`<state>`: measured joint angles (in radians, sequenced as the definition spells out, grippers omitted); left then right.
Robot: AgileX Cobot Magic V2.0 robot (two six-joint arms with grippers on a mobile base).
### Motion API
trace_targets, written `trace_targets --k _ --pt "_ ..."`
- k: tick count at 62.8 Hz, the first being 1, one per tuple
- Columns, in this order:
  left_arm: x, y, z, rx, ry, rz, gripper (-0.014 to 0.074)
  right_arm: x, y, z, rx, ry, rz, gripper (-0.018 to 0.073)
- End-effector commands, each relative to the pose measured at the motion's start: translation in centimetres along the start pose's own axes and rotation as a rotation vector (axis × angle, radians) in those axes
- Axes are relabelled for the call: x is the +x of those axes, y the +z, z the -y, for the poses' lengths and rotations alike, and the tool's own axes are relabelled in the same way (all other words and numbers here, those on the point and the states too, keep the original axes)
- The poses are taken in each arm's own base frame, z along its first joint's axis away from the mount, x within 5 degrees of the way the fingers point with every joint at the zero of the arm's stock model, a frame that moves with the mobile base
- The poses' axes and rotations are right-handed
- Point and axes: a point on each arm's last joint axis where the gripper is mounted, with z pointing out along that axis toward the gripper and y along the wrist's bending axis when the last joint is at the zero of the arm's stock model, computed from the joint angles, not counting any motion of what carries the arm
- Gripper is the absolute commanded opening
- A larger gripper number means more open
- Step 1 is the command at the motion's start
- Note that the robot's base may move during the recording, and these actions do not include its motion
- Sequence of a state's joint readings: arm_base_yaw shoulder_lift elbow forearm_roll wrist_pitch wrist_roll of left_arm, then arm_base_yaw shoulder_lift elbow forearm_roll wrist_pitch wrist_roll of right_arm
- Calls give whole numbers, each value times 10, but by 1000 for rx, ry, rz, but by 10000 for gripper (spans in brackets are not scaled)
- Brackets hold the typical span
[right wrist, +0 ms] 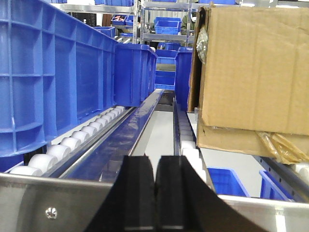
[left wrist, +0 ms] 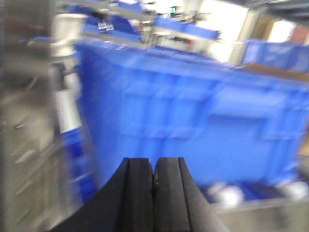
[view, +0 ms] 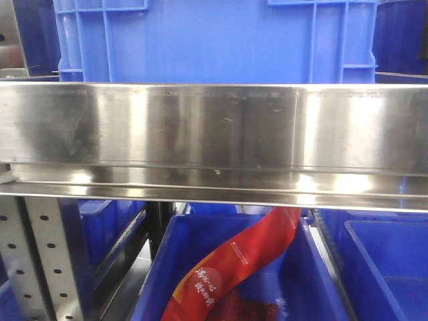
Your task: Grab PVC pipe and place in blue bin
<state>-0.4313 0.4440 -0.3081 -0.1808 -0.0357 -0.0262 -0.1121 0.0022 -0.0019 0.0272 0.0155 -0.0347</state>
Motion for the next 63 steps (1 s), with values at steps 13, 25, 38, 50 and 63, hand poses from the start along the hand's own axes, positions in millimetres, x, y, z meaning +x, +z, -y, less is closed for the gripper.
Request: trace_targets --k 13,25,38,50,63 --pt "41 -38 -24 -214 120 66 -111 -2 0 0 4 2 24 -168" --pt "61 -53 -33 -361 157 147 -111 -2 0 0 4 2 24 -168" --pt "70 -53 -41 -451 145 148 -111 -2 0 0 4 2 24 -168" --pt "70 -52 -39 -428 144 142 -111 -2 0 0 4 2 24 -168" --pt "70 -52 -39 -423 144 141 -111 -2 0 0 4 2 24 -168"
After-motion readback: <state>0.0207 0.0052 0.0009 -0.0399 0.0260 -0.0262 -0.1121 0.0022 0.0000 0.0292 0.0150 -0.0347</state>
